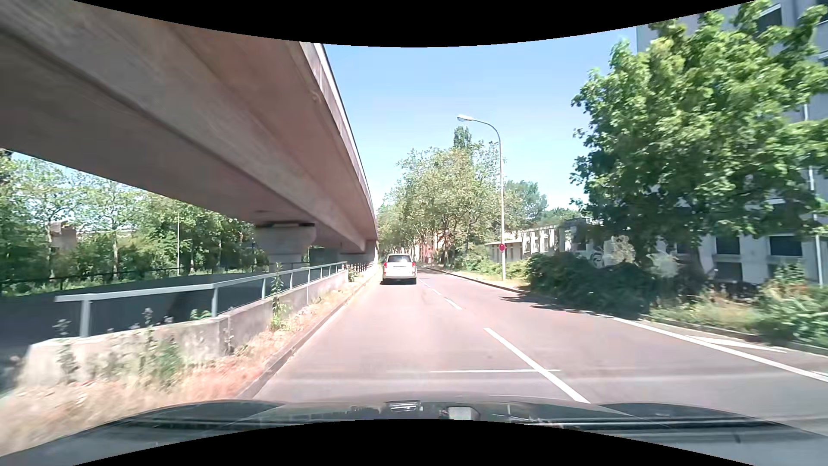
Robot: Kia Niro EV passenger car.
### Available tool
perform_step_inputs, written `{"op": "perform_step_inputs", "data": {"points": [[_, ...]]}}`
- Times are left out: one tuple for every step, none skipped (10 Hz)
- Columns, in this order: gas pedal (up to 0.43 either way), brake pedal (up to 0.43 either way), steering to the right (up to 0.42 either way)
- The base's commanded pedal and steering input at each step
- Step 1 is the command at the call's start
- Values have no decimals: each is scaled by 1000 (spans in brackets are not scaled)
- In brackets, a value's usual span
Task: Follow the waypoints while adhering to traffic rules and regulations
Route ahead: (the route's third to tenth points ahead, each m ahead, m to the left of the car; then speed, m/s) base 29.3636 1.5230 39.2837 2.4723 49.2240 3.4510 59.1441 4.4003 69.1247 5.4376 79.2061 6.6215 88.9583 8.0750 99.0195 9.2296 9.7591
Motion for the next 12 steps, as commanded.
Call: {"op": "perform_step_inputs", "data": {"points": [[150,0,-72],[150,0,-61],[150,0,-51],[150,0,-43],[150,0,-35],[157,0,-25],[157,0,-16],[157,0,-10],[157,0,-6],[169,0,-6],[169,0,-5],[169,0,-5]]}}
